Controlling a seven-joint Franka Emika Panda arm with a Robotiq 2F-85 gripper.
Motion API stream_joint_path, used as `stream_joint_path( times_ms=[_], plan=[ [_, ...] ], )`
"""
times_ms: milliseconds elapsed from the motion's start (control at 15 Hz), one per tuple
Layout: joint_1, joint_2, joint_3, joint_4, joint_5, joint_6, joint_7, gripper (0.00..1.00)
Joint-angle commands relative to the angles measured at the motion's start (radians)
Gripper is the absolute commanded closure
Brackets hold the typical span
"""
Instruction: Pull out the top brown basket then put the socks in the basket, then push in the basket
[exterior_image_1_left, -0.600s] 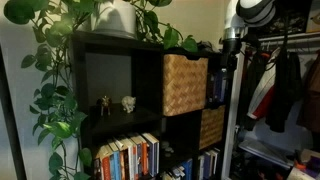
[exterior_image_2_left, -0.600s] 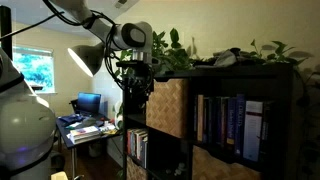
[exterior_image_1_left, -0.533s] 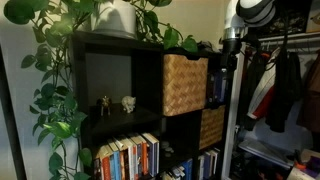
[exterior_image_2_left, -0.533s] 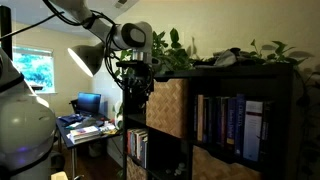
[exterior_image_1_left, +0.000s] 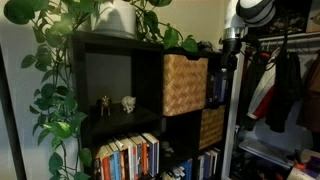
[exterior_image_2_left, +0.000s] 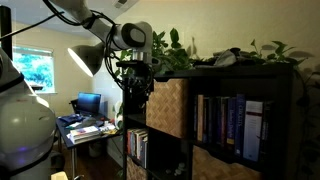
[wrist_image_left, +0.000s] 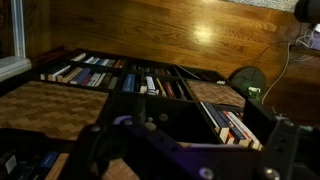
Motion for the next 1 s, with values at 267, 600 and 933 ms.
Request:
stream_joint_path(
  times_ms=[267,600,933],
  plan=[
    [-0.069,0.034,0.051,0.081,-0.002,0.017,0.29,0.0],
    [-0.115,0.063,0.08,0.185,0.007,0.019,0.528,0.0],
    [-0.118,0.053,0.086,0.179,0.002,0.058,0.578,0.0]
  ],
)
